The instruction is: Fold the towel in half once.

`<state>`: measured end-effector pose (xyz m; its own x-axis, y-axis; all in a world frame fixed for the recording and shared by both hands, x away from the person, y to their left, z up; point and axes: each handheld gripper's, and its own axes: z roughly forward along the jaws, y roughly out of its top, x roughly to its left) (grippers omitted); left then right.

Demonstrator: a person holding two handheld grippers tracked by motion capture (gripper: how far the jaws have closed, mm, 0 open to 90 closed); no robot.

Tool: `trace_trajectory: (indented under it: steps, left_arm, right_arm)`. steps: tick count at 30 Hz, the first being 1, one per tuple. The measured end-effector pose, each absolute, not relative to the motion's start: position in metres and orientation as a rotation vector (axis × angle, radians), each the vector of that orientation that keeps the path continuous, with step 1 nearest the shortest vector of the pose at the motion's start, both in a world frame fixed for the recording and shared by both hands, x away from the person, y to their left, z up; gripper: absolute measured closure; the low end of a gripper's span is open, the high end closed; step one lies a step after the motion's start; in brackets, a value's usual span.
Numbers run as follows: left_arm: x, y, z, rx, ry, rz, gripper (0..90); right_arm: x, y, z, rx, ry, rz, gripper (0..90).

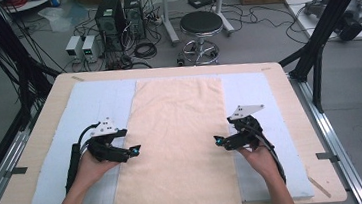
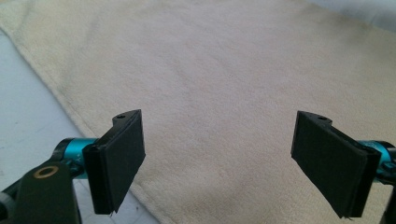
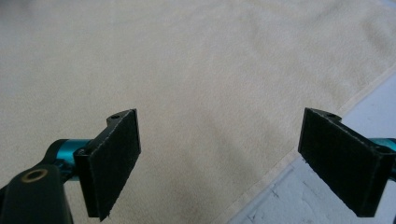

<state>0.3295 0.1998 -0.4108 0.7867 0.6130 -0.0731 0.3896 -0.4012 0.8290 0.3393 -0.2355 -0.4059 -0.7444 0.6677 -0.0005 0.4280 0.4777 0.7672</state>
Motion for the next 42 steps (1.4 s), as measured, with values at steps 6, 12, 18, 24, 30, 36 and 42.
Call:
trace_trajectory:
  steps: [6, 12, 18, 24, 30, 36, 42]
  left_arm:
    - [0.335, 0.200, -0.412, 2.039, 0.770, 0.299, 18.2]
    - [0.351, 0.199, -0.398, 2.040, 0.782, 0.312, 20.2]
    - [0.376, 0.199, -0.379, 2.028, 0.807, 0.305, 20.0]
    - [0.414, 0.198, -0.371, 2.037, 0.871, 0.343, 20.1]
    - [0.433, 0.195, -0.396, 2.054, 0.931, 0.342, 23.3]
    - [0.443, 0.184, -0.420, 2.074, 0.957, 0.331, 23.6]
    - [0.451, 0.185, -0.435, 2.082, 1.020, 0.311, 24.5]
  right_arm:
    - [0.345, -0.241, -0.402, 0.938, 2.427, 1.146, 12.4]
    - [0.359, -0.244, -0.390, 0.909, 2.422, 1.122, 12.7]
    - [0.389, -0.249, -0.376, 0.941, 2.425, 1.118, 13.7]
    - [0.423, -0.247, -0.365, 0.972, 2.405, 1.108, 13.8]
    - [0.449, -0.243, -0.391, 1.027, 2.441, 1.019, 16.6]
    - [0.460, -0.237, -0.420, 1.091, 2.456, 0.961, 17.0]
    - [0.465, -0.241, -0.437, 1.133, 2.467, 0.947, 21.7]
